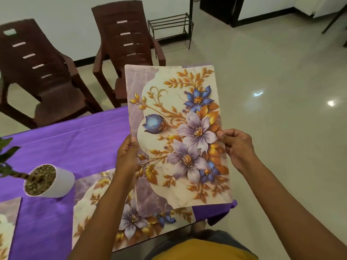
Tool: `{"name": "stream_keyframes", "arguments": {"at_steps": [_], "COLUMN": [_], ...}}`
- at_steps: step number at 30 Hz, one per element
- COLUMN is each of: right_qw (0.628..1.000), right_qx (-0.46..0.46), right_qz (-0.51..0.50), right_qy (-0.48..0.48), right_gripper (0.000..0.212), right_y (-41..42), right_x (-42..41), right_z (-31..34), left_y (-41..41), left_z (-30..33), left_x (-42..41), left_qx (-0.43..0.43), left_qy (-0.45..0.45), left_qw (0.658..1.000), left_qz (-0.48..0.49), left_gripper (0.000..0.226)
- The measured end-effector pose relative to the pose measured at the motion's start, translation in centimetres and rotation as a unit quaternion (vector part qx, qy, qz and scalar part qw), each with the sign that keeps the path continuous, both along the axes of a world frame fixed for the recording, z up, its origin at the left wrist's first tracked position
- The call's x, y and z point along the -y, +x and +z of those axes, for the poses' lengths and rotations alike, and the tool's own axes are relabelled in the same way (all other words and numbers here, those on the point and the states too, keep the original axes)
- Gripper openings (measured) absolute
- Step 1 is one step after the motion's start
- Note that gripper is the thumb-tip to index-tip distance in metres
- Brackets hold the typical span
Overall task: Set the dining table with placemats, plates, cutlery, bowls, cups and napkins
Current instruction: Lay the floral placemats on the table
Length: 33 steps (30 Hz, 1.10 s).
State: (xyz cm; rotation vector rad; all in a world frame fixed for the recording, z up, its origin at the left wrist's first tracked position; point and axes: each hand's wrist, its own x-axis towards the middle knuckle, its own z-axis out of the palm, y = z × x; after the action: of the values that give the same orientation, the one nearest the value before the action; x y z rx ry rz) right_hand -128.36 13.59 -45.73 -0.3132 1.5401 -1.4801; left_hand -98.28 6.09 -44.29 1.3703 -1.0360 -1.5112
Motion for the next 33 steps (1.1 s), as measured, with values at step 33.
{"name": "stream_keyframes", "arguments": {"at_steps": [33], "right_qw": [0.995], "right_qx": [0.058], "right_qz": [0.075], "right_qy": [0.024], "right_gripper": [0.028], "right_y": [-38.9], "right_x": [-0.6], "right_z": [0.4], "left_y": [-31.3], "left_z": [-2.8], "left_x": [-6.2], "left_qx": [0.104], "left_qy": [-0.101], "left_qw": [0.959], "left_qz": [0.245], "left_gripper": [0.028]}}
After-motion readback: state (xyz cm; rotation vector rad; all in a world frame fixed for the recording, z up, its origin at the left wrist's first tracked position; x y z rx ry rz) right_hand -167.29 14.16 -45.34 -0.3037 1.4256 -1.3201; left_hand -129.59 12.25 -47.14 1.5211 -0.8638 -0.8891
